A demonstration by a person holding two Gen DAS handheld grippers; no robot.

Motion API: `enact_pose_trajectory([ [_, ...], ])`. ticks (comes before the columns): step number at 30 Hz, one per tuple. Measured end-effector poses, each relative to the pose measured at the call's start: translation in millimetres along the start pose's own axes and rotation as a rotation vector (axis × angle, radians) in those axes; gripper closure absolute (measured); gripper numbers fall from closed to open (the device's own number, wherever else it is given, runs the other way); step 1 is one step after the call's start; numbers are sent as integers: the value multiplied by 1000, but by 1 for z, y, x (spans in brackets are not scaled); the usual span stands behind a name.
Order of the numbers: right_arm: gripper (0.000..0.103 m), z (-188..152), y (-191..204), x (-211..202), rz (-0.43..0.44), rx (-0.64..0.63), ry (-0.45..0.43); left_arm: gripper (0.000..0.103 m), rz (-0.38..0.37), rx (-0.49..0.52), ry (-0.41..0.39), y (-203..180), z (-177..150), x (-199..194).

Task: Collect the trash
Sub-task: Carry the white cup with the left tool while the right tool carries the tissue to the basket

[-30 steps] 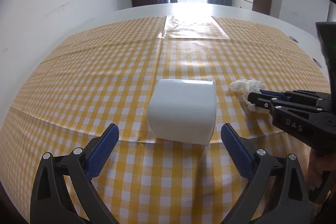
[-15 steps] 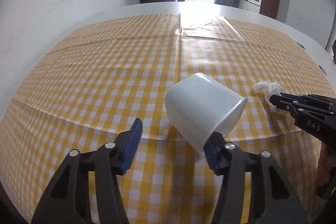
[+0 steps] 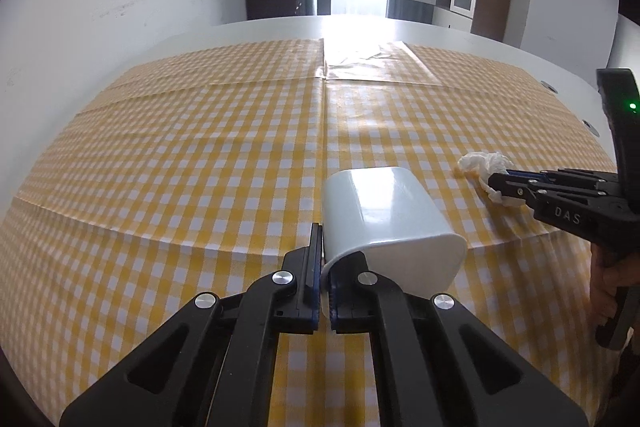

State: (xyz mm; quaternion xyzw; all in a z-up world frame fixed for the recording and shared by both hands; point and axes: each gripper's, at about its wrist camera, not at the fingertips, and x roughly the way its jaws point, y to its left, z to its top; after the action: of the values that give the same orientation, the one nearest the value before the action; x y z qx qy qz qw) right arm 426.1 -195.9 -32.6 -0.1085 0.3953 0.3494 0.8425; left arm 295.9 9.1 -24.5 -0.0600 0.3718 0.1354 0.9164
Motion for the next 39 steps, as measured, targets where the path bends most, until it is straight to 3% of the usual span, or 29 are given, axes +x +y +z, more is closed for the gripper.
enact_pose_trajectory([
  [5,90,3,2,0,-3,3,2,101,-72,-21,-1,13,-18,-35],
  [7,91,4,3,-3,-53,15,-4,101,-90,-18,-8,18,-28,-48],
  [13,91,-12,32,-37,-75,0,-34,101,-163,-48,-21,36,-52,-84],
  [25,91,-96,127,-115,-82,-43,-132,101,-251,-50,-83,56,-106,-158],
  [32,91,-147,161,-152,-23,-51,-172,101,-259,-49,-99,69,-149,-199],
  [39,91,-207,194,-179,40,-76,-186,101,-277,-29,-66,72,-193,-218],
])
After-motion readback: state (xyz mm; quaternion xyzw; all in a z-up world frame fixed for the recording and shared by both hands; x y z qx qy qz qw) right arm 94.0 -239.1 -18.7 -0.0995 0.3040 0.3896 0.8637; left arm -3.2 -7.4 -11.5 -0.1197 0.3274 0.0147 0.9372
